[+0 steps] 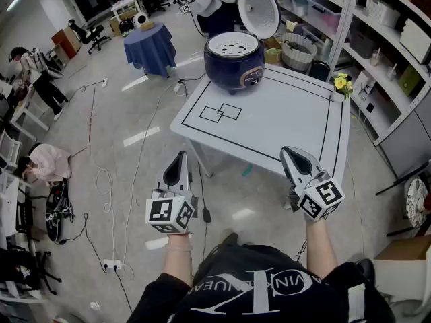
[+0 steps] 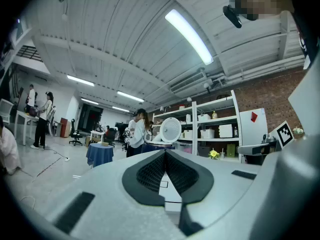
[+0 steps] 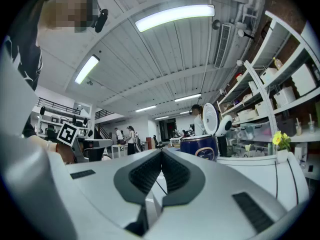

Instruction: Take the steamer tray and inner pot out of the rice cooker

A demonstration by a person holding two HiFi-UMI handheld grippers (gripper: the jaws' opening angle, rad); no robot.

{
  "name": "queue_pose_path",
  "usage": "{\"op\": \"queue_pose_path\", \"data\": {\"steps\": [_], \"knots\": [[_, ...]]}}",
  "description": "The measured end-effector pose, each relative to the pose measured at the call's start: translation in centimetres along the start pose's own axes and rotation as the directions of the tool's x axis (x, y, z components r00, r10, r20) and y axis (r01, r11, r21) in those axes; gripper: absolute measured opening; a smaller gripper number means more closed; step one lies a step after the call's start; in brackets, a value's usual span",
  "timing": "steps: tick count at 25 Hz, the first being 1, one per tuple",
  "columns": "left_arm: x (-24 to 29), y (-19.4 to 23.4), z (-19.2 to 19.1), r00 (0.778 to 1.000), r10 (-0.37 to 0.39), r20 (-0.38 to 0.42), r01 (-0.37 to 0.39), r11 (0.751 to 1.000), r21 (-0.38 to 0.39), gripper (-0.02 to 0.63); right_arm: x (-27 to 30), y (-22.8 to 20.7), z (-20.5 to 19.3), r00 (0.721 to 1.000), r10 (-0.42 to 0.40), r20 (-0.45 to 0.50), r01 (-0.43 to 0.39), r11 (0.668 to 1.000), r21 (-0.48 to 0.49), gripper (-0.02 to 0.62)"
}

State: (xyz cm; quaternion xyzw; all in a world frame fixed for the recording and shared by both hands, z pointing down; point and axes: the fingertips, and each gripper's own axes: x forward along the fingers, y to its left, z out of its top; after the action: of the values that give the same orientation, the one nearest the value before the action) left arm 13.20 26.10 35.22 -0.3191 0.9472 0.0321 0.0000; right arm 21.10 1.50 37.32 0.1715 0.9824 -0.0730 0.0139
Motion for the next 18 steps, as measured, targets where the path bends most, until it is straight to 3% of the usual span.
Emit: {"op": "queue_pose_path", "data": {"steps": [18], "knots": [[-1.2, -1.0, -0.9, 1.0, 0.014, -0.004, -0.014, 1.0, -0.004, 0.009, -2.2, 0.3, -1.3, 1.0, 0.0, -0.011, 0.0, 1.0, 0.011, -0.003]]}}
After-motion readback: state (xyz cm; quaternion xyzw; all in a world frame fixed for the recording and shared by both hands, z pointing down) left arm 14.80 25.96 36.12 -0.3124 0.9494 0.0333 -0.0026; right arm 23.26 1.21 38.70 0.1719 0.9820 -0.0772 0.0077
